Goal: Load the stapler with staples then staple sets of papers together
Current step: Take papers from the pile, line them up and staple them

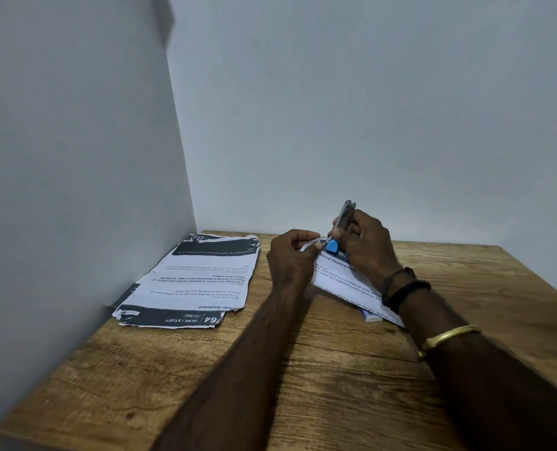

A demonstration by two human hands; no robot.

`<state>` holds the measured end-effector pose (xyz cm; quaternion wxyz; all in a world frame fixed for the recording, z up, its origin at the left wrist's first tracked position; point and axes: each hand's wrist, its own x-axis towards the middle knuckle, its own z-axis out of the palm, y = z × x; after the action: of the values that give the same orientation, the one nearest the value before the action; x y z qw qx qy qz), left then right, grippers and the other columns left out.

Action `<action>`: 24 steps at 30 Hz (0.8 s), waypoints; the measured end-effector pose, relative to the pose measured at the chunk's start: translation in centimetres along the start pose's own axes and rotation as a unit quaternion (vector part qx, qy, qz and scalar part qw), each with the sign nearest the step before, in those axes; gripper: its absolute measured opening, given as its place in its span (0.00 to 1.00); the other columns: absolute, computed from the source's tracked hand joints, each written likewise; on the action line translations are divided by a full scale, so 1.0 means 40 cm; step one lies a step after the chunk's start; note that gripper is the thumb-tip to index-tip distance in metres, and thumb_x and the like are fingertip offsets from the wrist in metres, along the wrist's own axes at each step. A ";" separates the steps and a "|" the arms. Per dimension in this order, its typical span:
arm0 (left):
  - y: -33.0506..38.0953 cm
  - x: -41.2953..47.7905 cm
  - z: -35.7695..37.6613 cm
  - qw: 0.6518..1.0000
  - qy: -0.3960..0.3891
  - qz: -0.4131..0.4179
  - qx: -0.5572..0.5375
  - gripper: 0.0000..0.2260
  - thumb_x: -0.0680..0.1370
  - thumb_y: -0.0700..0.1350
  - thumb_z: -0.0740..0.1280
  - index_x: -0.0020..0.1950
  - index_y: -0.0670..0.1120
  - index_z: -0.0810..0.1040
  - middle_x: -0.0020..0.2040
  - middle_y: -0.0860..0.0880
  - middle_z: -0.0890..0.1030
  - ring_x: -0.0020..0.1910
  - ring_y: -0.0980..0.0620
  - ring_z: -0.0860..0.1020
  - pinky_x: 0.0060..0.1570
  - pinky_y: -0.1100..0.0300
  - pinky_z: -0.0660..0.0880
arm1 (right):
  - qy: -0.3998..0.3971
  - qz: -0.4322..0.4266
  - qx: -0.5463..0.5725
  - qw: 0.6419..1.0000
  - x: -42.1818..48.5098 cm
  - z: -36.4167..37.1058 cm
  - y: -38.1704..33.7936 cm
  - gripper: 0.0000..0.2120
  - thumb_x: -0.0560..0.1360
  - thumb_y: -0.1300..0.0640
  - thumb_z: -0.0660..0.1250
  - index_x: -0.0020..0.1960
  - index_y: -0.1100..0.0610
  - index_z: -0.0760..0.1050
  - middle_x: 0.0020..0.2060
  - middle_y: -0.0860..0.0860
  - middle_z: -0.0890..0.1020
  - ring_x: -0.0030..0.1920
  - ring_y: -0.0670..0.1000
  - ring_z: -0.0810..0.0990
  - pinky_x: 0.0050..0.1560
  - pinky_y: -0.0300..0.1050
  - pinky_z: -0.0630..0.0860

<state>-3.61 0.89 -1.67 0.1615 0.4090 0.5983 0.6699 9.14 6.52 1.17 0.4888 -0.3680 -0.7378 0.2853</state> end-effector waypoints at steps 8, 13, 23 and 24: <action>0.004 -0.003 -0.001 1.000 0.000 0.000 -0.001 0.06 0.71 0.42 0.77 0.44 0.51 0.84 0.46 0.47 0.87 0.46 0.48 0.85 0.48 0.47 0.84 | 0.001 0.000 -0.002 1.000 -0.003 0.001 -0.005 0.07 0.78 0.59 0.71 0.55 0.59 0.80 0.48 0.53 0.85 0.49 0.54 0.84 0.53 0.49 0.83; 0.004 -0.004 0.000 1.000 -0.005 -0.002 0.003 0.06 0.72 0.43 0.77 0.47 0.48 0.85 0.46 0.47 0.87 0.46 0.48 0.85 0.48 0.48 0.84 | 0.015 0.004 -0.005 1.000 -0.003 0.002 -0.003 0.05 0.78 0.59 0.71 0.53 0.58 0.79 0.46 0.52 0.84 0.47 0.52 0.83 0.53 0.50 0.83; 0.016 -0.014 -0.005 0.998 -0.028 -0.003 0.055 0.11 0.75 0.36 0.70 0.50 0.52 0.76 0.47 0.50 0.82 0.45 0.52 0.83 0.36 0.62 0.81 | 0.009 0.060 0.101 0.993 -0.007 0.003 0.009 0.11 0.77 0.53 0.73 0.57 0.55 0.78 0.51 0.53 0.86 0.53 0.54 0.86 0.56 0.58 0.84; 0.015 -0.014 -0.007 0.998 -0.013 0.006 0.064 0.10 0.75 0.35 0.69 0.47 0.51 0.77 0.45 0.51 0.82 0.44 0.53 0.82 0.33 0.68 0.78 | 0.010 0.059 0.108 0.992 -0.007 0.001 0.006 0.11 0.77 0.53 0.73 0.57 0.55 0.78 0.49 0.52 0.86 0.52 0.53 0.86 0.55 0.58 0.84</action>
<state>-3.31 0.17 -1.28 0.1389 0.4308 0.6353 0.6257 9.24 6.41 0.82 0.5157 -0.3587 -0.6746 0.3877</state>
